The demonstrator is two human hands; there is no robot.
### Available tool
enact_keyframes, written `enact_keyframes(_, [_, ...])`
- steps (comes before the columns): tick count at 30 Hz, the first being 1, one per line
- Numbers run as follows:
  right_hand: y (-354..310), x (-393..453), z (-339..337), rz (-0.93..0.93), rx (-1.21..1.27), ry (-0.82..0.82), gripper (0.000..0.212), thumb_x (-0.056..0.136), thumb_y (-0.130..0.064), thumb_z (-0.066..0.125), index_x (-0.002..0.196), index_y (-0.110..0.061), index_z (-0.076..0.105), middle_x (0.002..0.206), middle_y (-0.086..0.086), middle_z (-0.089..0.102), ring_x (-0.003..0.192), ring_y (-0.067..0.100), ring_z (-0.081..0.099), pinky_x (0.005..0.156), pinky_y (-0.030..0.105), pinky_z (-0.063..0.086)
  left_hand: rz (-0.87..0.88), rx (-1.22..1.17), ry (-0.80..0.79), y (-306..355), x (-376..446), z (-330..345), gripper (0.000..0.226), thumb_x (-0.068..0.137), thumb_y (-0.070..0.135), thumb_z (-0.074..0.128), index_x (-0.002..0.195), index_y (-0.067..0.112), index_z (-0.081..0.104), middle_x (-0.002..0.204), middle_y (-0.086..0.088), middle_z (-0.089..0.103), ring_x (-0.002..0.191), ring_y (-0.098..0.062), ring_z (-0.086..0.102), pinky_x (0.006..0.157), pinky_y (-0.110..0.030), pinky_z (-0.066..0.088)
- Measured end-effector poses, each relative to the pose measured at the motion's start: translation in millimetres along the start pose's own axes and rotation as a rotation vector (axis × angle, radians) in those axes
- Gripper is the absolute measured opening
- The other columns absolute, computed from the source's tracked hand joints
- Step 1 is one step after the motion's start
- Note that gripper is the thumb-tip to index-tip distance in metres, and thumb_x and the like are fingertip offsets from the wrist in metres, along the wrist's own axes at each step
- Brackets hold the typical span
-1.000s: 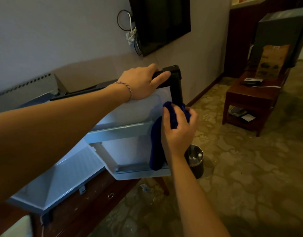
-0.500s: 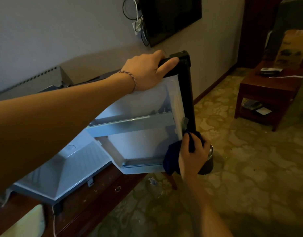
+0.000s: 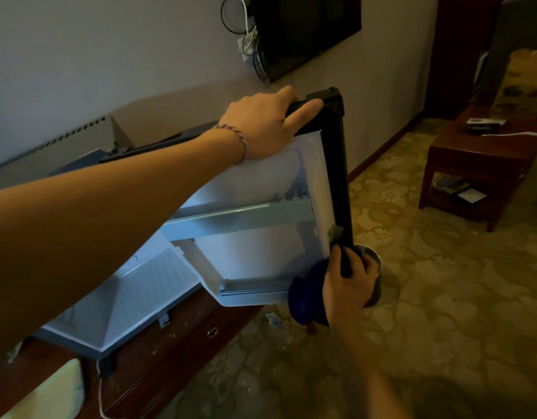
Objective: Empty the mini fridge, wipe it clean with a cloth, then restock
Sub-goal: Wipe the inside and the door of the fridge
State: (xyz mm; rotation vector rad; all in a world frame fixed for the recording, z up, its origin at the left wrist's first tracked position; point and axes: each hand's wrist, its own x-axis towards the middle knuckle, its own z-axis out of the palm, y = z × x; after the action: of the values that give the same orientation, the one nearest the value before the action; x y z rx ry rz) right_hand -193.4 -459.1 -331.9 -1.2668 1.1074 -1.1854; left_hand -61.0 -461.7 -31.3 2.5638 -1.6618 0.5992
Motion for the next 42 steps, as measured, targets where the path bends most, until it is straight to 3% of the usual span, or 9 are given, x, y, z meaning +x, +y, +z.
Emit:
enact_keyframes(3, [-59.0, 12.2, 7.3, -0.274, 0.06, -0.012, 0.031, 0.095, -0.042, 0.064, 0.112, -0.017, 0.073, 0.122, 0.004, 0.056, 0.111, 0.017, 0.055, 0.091, 0.022, 0.046, -0.009, 0.005, -0.006, 0.7, 1.1, -0.8, 0.06, 0.097, 0.068, 0.021, 0.114, 0.019, 0.052, 0.083, -0.004, 0.055, 0.071, -0.029, 0.051, 0.063, -0.037, 0.038])
enact_keyframes(7, [-120.4, 30.7, 20.0, -0.456, 0.14, 0.082, 0.035, 0.093, -0.048, 0.063, 0.104, -0.017, 0.076, 0.11, 0.007, 0.06, 0.094, 0.022, 0.061, 0.072, 0.033, 0.054, -0.016, 0.0, -0.01, -0.3, 1.8, -0.7, 0.06, 0.097, 0.069, 0.021, 0.112, 0.019, 0.051, 0.073, 0.001, 0.05, 0.064, -0.023, 0.05, 0.057, -0.035, 0.033])
enact_keyframes(11, [-116.5, 35.6, 18.5, -0.513, 0.185, 0.055, 0.031, 0.094, -0.043, 0.065, 0.104, -0.016, 0.076, 0.11, 0.004, 0.059, 0.094, 0.02, 0.061, 0.073, 0.033, 0.055, -0.024, -0.005, -0.017, -1.0, 2.9, 0.0, 0.06, 0.097, 0.069, 0.021, 0.114, 0.02, 0.05, 0.071, 0.004, 0.048, 0.06, -0.015, 0.046, 0.052, -0.032, 0.029])
enact_keyframes(18, [-23.8, 19.7, 7.6, -0.148, 0.091, -0.026, 0.041, 0.09, -0.051, 0.06, 0.109, -0.016, 0.074, 0.117, 0.0, 0.057, 0.107, 0.012, 0.054, 0.094, 0.038, 0.051, -0.026, 0.005, -0.013, -2.6, 5.7, 2.1, 0.062, 0.096, 0.069, 0.021, 0.113, 0.019, 0.051, 0.072, 0.003, 0.048, 0.06, -0.015, 0.045, 0.052, -0.032, 0.028])
enact_keyframes(21, [1.9, 18.6, 5.1, 0.029, 0.079, -0.037, 0.028, 0.093, -0.036, 0.069, 0.108, -0.012, 0.074, 0.115, -0.003, 0.053, 0.106, 0.009, 0.051, 0.095, 0.036, 0.049, -0.028, 0.003, -0.018, -2.8, 6.0, 2.0, 0.06, 0.097, 0.069, 0.021, 0.114, 0.019, 0.051, 0.073, 0.003, 0.049, 0.06, -0.016, 0.046, 0.053, -0.032, 0.03])
enact_keyframes(25, [7.6, 21.2, 4.3, 0.073, 0.081, -0.057, 0.017, 0.095, -0.027, 0.069, 0.107, -0.016, 0.073, 0.118, -0.002, 0.054, 0.108, 0.011, 0.053, 0.091, 0.03, 0.045, -0.026, -0.003, -0.015, -2.2, 7.6, 2.6, 0.061, 0.096, 0.07, 0.021, 0.112, 0.019, 0.052, 0.072, 0.003, 0.049, 0.061, -0.015, 0.047, 0.053, -0.032, 0.031])
enact_keyframes(34, [27.3, 2.3, -7.6, 0.268, -0.009, -0.079, 0.028, 0.096, -0.03, 0.067, 0.117, -0.013, 0.071, 0.127, 0.002, 0.05, 0.121, 0.023, 0.052, 0.099, 0.034, 0.044, 0.011, -0.002, -0.004, -1.2, 1.3, 0.0, 0.062, 0.096, 0.07, 0.02, 0.111, 0.018, 0.051, 0.072, 0.002, 0.051, 0.065, -0.023, 0.053, 0.059, -0.037, 0.043])
enact_keyframes(38, [-26.2, 8.1, -0.1, -0.042, -0.015, -0.027, 0.025, 0.094, -0.027, 0.069, 0.112, -0.009, 0.074, 0.123, 0.009, 0.057, 0.114, 0.026, 0.057, 0.092, 0.027, 0.043, 0.014, -0.001, -0.002, -0.5, 0.4, 0.1, 0.062, 0.095, 0.07, 0.019, 0.109, 0.018, 0.051, 0.072, 0.002, 0.051, 0.066, -0.024, 0.053, 0.059, -0.037, 0.043])
enact_keyframes(42, [-112.9, 27.1, 11.6, -0.353, 0.065, -0.004, 0.039, 0.094, -0.047, 0.059, 0.106, -0.013, 0.074, 0.112, 0.004, 0.058, 0.097, 0.014, 0.056, 0.079, 0.018, 0.045, 0.004, 0.005, -0.008, 0.2, 0.2, -2.0, 0.06, 0.096, 0.07, 0.019, 0.109, 0.02, 0.049, 0.077, 0.0, 0.051, 0.066, -0.025, 0.049, 0.059, -0.037, 0.036])
